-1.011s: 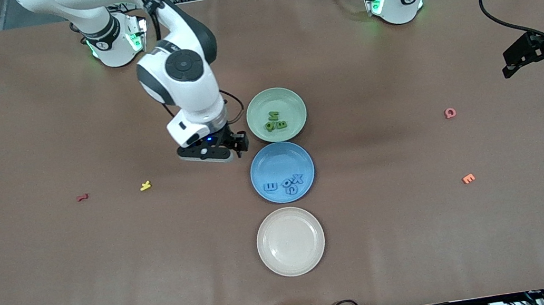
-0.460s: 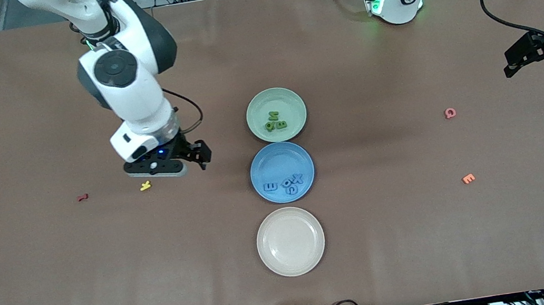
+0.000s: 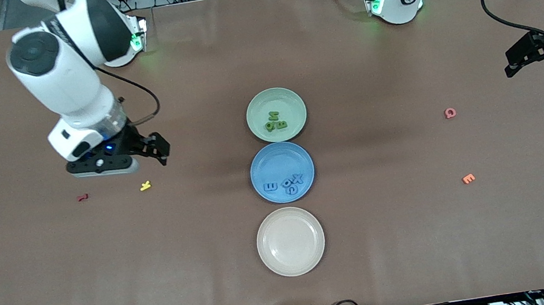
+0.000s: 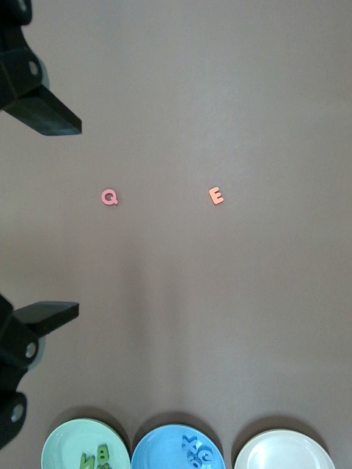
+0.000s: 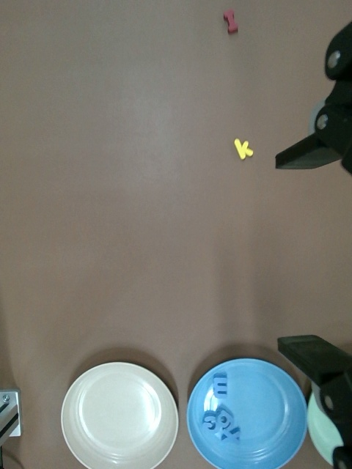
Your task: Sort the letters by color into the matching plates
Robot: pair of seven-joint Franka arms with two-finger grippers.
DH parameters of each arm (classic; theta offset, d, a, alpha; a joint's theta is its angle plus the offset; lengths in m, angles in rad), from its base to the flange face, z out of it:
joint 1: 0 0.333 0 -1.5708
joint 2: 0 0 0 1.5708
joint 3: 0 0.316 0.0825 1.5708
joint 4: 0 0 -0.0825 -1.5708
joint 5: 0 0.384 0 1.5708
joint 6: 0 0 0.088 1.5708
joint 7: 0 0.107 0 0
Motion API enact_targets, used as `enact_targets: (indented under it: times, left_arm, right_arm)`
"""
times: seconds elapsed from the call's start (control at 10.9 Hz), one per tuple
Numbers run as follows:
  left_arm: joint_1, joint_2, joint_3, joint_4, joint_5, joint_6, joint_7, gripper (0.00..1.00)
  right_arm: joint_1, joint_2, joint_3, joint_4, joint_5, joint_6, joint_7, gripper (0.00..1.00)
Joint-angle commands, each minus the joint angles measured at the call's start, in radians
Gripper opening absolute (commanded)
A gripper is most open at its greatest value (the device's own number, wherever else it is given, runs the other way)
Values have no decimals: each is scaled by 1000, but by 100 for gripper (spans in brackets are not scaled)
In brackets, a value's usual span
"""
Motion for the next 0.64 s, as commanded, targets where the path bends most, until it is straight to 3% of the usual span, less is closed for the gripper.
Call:
enact_targets:
  times: [0.0,0.28,0.55]
  left_arm:
    - [7,1,6,13,0,-17,23,100]
    - [18,2,5,13,1,-17,18,100]
    - [17,2,5,13,1,-17,10,100]
  right_arm:
    - [-76,-87,-9,-16,45,-85,-231,100]
    - [-78,-96,-95,71,47,-237,-336,100]
    - [-119,-104,-109,87,47,-275,-346,100]
